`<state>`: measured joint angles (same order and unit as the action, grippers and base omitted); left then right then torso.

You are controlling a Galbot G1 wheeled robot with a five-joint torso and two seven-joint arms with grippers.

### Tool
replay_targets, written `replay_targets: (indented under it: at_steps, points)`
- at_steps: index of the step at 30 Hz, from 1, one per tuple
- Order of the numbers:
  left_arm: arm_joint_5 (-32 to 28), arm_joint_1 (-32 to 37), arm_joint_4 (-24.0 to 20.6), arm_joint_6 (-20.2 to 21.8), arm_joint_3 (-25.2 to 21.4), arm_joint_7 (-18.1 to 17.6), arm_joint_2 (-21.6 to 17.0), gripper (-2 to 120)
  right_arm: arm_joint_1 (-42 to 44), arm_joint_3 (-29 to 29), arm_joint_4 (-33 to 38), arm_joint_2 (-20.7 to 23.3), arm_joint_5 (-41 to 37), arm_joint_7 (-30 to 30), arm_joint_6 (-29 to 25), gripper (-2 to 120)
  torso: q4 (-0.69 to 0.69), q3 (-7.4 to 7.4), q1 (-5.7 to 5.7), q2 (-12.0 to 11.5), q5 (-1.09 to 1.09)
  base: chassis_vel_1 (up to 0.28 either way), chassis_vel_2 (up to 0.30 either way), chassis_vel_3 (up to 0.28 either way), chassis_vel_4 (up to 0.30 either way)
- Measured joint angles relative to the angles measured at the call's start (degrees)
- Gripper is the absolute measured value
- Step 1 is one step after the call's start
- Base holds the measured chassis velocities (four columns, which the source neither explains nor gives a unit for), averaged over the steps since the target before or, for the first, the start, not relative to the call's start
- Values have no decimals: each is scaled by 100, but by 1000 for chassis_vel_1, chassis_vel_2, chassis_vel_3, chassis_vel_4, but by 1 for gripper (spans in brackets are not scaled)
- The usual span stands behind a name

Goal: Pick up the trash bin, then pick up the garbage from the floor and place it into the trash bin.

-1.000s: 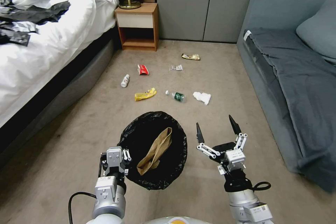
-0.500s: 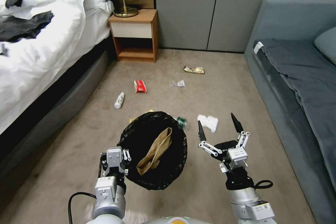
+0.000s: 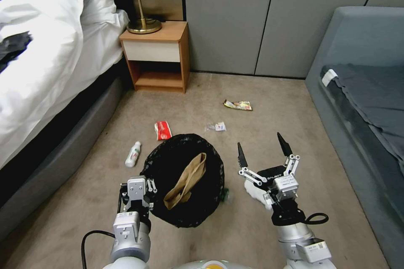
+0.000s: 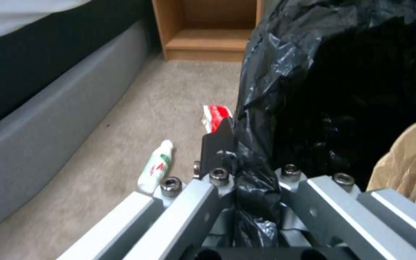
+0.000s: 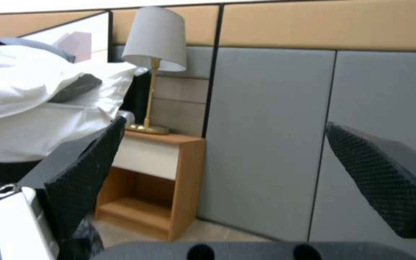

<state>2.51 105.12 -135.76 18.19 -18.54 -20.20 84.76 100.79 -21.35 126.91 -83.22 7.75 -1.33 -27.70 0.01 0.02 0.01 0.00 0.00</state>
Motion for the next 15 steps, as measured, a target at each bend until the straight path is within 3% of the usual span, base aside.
replay_targets:
  at_steps: [4, 15]
  points:
    - [4, 2, 0, 0, 5, 0, 3, 1, 3, -7, -8, 0, 0, -21, -59, 100, -2, -1, 0, 0, -1, -118, 110, 93, -88]
    - [16, 9, 2, -1, 18, -2, 8, 1, 17, -12, -31, -20, 25, -62, -144, 100, -1, -2, -1, 1, 0, 33, -25, -35, 25]
